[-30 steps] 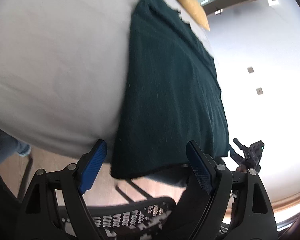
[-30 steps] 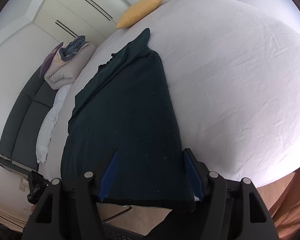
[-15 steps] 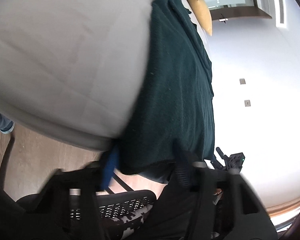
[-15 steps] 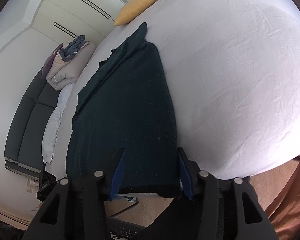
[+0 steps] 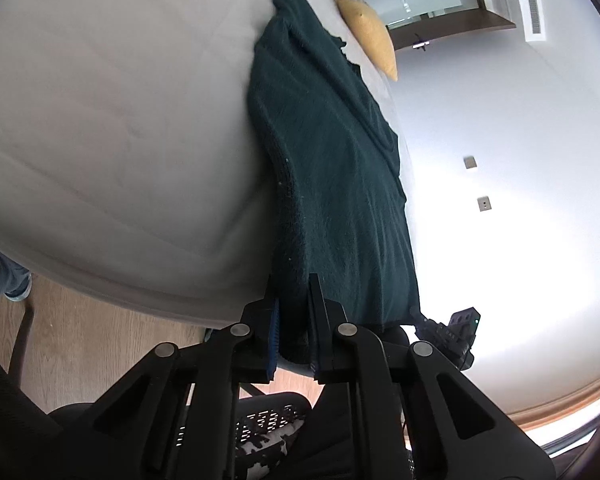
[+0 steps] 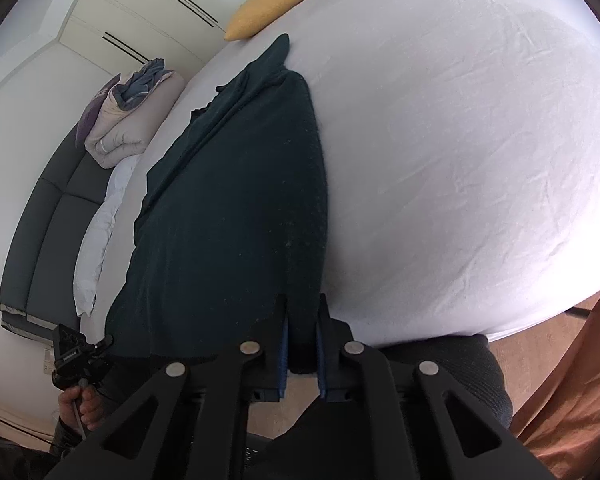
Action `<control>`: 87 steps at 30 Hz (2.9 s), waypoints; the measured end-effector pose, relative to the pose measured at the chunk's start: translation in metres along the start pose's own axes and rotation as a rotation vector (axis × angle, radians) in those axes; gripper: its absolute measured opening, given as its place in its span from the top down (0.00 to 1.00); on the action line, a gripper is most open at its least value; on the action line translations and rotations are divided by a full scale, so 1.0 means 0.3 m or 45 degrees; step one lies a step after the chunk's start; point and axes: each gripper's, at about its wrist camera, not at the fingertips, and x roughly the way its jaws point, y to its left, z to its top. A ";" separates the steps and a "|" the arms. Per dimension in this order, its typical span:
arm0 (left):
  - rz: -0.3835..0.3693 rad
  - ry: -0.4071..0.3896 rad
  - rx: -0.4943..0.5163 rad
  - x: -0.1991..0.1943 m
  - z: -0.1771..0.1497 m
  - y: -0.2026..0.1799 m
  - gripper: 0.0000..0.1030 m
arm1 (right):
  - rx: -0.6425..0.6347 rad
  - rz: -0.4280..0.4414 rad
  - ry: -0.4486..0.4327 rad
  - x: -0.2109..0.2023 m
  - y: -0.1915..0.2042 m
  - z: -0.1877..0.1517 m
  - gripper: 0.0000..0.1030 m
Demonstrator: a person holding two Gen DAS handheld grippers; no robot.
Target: Fold small clothes
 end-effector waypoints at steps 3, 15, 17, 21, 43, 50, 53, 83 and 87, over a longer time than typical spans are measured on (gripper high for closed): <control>-0.016 -0.025 0.019 0.005 0.003 -0.020 0.91 | -0.022 0.011 -0.029 -0.018 0.018 -0.003 0.90; -0.181 -0.199 0.098 -0.097 0.153 -0.155 0.95 | -0.048 0.280 -0.138 -0.080 0.157 0.101 0.90; -0.204 -0.244 0.118 -0.109 0.211 -0.190 0.96 | -0.055 0.338 -0.156 -0.071 0.197 0.146 0.90; -0.228 -0.335 0.144 -0.121 0.334 -0.243 0.97 | -0.052 0.401 -0.194 -0.041 0.261 0.252 0.90; 0.024 0.063 -0.230 0.128 0.104 0.171 0.09 | 0.076 0.352 -0.222 -0.054 0.153 0.190 0.90; -0.104 0.088 -0.298 0.205 0.100 0.260 0.36 | 0.088 0.364 -0.214 -0.039 0.152 0.180 0.90; -0.163 0.140 -0.346 0.242 0.070 0.288 0.58 | 0.095 0.372 -0.209 -0.025 0.153 0.180 0.90; -0.139 -0.109 0.102 0.034 0.176 0.006 0.96 | 0.078 0.331 -0.222 0.001 0.172 0.142 0.90; -0.152 -0.171 0.230 -0.041 0.234 -0.115 0.95 | 0.041 0.304 -0.252 -0.027 0.197 0.145 0.90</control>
